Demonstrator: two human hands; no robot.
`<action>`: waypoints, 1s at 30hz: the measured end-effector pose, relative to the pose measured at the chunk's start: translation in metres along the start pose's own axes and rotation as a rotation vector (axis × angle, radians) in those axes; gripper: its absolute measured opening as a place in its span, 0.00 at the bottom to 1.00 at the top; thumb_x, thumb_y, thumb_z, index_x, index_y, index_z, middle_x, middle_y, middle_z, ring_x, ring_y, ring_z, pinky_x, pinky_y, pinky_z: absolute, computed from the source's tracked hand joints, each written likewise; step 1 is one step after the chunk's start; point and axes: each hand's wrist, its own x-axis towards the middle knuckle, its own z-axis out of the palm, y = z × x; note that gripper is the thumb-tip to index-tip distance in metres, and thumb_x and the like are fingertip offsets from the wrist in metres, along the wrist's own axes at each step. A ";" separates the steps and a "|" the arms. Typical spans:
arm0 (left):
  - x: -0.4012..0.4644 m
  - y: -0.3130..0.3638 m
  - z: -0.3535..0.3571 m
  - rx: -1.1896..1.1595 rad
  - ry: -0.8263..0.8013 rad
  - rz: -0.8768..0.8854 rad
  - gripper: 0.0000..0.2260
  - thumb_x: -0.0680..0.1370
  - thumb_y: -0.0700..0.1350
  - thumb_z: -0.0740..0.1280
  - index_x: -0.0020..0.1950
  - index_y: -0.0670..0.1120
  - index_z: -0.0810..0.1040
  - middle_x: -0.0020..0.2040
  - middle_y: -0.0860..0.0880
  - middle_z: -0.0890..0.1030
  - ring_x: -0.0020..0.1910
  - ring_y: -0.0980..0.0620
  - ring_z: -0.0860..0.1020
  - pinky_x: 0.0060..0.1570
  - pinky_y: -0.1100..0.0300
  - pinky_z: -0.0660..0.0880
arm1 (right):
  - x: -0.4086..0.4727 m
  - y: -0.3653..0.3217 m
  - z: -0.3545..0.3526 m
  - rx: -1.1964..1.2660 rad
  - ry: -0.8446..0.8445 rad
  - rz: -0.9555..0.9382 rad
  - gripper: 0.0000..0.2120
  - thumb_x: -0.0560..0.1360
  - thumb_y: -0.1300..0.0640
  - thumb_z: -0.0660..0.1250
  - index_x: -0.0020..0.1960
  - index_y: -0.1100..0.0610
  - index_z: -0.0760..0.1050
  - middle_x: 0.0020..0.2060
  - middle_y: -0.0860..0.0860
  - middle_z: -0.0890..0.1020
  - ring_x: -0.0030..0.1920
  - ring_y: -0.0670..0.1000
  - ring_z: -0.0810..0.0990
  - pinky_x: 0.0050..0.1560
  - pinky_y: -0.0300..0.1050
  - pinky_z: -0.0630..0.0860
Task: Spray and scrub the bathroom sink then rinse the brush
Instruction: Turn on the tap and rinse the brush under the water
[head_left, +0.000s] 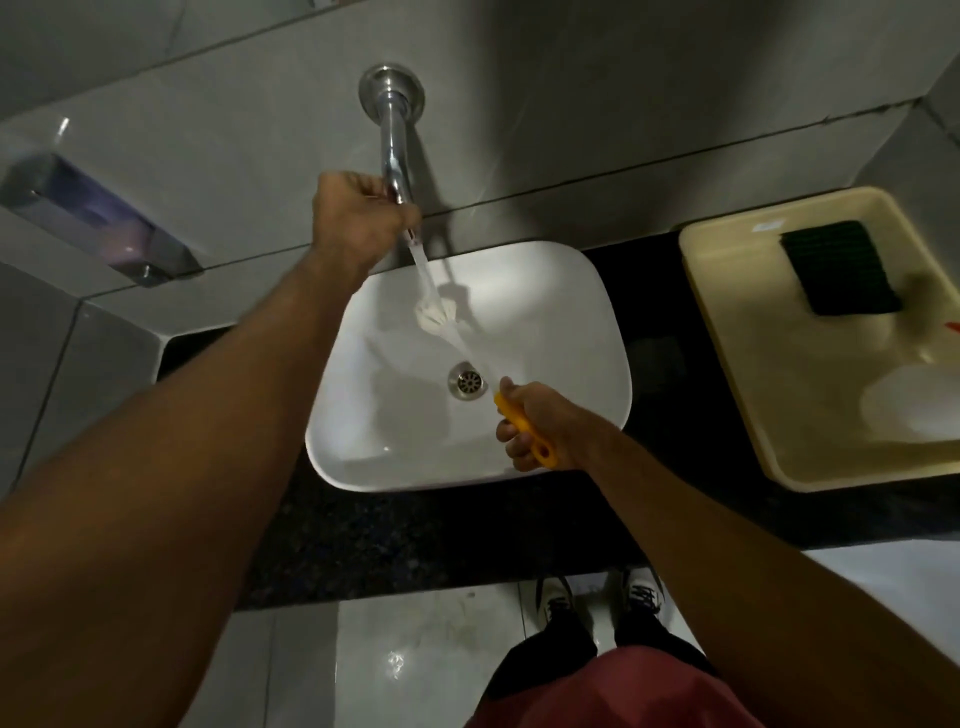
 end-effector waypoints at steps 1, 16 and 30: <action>0.001 -0.003 -0.001 -0.030 -0.039 0.018 0.08 0.63 0.36 0.76 0.41 0.39 0.84 0.31 0.52 0.81 0.24 0.64 0.74 0.30 0.68 0.73 | 0.000 0.000 0.000 -0.010 0.004 0.004 0.18 0.82 0.41 0.50 0.44 0.55 0.61 0.28 0.51 0.65 0.21 0.46 0.60 0.23 0.35 0.59; 0.018 -0.010 -0.015 -0.101 -0.325 0.052 0.12 0.69 0.29 0.74 0.51 0.31 0.81 0.31 0.55 0.82 0.29 0.64 0.78 0.34 0.72 0.73 | -0.006 0.001 -0.013 -0.238 0.122 -0.009 0.18 0.82 0.40 0.50 0.50 0.55 0.66 0.29 0.50 0.66 0.24 0.46 0.60 0.25 0.37 0.61; 0.015 -0.015 -0.015 -0.183 -0.339 0.045 0.07 0.68 0.28 0.74 0.44 0.35 0.82 0.29 0.53 0.82 0.31 0.58 0.81 0.38 0.68 0.77 | -0.016 -0.012 -0.017 -0.146 0.146 -0.040 0.18 0.82 0.41 0.50 0.44 0.55 0.62 0.28 0.51 0.65 0.22 0.47 0.58 0.25 0.39 0.57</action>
